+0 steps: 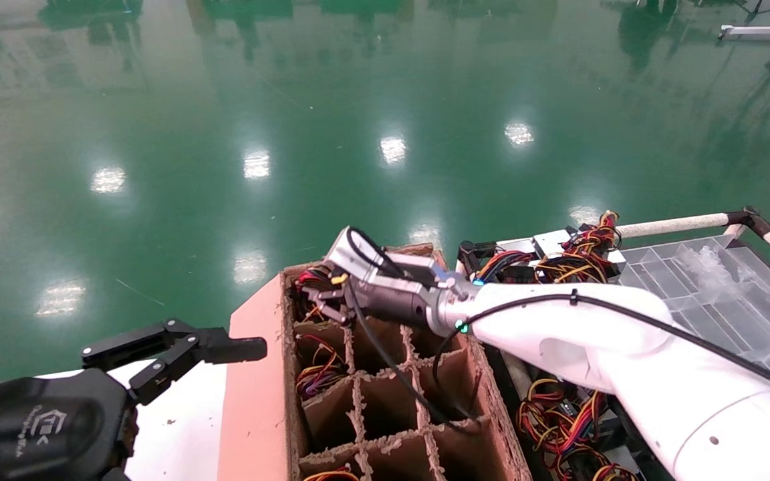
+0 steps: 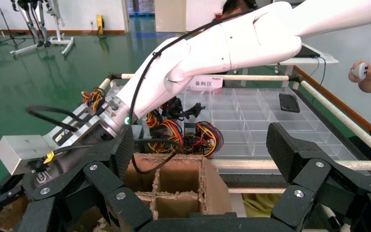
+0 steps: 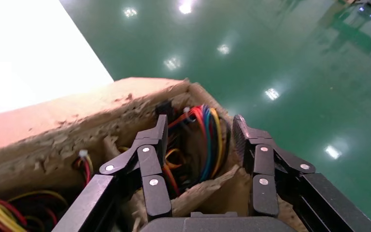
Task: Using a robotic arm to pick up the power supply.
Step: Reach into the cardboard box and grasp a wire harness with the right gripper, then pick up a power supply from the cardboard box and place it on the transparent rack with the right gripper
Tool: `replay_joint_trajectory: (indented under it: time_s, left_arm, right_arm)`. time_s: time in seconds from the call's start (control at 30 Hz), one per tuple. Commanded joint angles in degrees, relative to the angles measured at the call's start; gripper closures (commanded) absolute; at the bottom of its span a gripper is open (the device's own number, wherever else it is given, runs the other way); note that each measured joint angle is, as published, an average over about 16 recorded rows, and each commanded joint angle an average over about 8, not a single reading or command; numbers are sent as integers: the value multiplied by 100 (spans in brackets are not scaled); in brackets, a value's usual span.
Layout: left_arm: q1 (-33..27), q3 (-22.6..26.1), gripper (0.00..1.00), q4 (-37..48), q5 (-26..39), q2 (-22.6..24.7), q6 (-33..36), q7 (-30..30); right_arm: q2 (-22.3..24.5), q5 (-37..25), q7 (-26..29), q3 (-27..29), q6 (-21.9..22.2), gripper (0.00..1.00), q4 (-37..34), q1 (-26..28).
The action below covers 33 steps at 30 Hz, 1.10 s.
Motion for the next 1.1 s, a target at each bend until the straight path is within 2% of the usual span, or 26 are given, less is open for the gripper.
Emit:
replay_joint_trajectory:
  time_s: [0.03, 0.5, 1.1]
  left_arm:
    - [0, 0, 0, 0, 0, 0, 0, 0]
    - [-1, 3, 0, 0, -2, -1, -1, 2]
    - [-2, 7, 0, 0, -5, -3, -3, 4]
  right_arm:
    - [0, 105, -20, -106, 44, 99, -4, -6]
    - [5, 710, -269, -618, 388, 100, -48, 6]
    - [11, 1411, -87, -1166, 342, 100, -172, 7]
